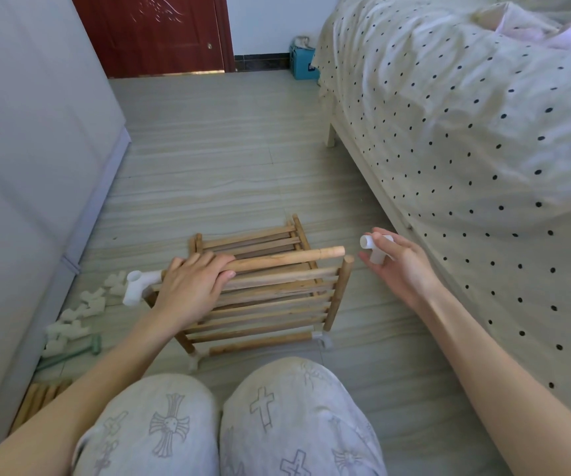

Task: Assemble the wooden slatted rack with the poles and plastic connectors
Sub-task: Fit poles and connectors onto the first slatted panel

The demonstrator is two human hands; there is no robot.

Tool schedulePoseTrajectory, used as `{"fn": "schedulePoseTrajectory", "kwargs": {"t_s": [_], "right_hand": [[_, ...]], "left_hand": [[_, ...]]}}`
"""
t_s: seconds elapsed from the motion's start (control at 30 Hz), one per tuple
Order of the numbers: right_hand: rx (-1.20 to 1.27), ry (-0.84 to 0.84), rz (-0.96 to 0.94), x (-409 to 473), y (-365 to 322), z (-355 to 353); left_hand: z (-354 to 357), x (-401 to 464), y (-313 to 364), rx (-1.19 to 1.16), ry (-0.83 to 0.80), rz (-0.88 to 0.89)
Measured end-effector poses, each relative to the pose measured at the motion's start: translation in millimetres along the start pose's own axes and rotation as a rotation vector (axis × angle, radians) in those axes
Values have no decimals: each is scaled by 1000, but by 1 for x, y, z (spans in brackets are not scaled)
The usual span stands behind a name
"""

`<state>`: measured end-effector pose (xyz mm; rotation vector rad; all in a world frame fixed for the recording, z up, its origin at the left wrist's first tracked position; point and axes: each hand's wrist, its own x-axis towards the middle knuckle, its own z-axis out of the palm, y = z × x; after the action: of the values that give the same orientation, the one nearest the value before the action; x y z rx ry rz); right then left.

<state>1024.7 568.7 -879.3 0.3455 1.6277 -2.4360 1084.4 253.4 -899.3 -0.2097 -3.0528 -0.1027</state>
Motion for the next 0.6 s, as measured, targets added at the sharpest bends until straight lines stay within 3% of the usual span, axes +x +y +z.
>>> {"fn": "schedulePoseTrajectory", "kwargs": {"t_s": [0.2, 0.3, 0.43, 0.6], "right_hand": [[14, -7, -28, 0, 7, -1], [-229, 57, -47, 0, 10, -2], [-255, 84, -91, -1, 11, 1], [-541, 100, -196, 1, 10, 3]], "left_hand": [[-1, 0, 1, -23, 5, 3], [-2, -1, 3, -28, 14, 3], [-2, -1, 2, -31, 0, 1], [-2, -1, 3, -32, 11, 2]]}}
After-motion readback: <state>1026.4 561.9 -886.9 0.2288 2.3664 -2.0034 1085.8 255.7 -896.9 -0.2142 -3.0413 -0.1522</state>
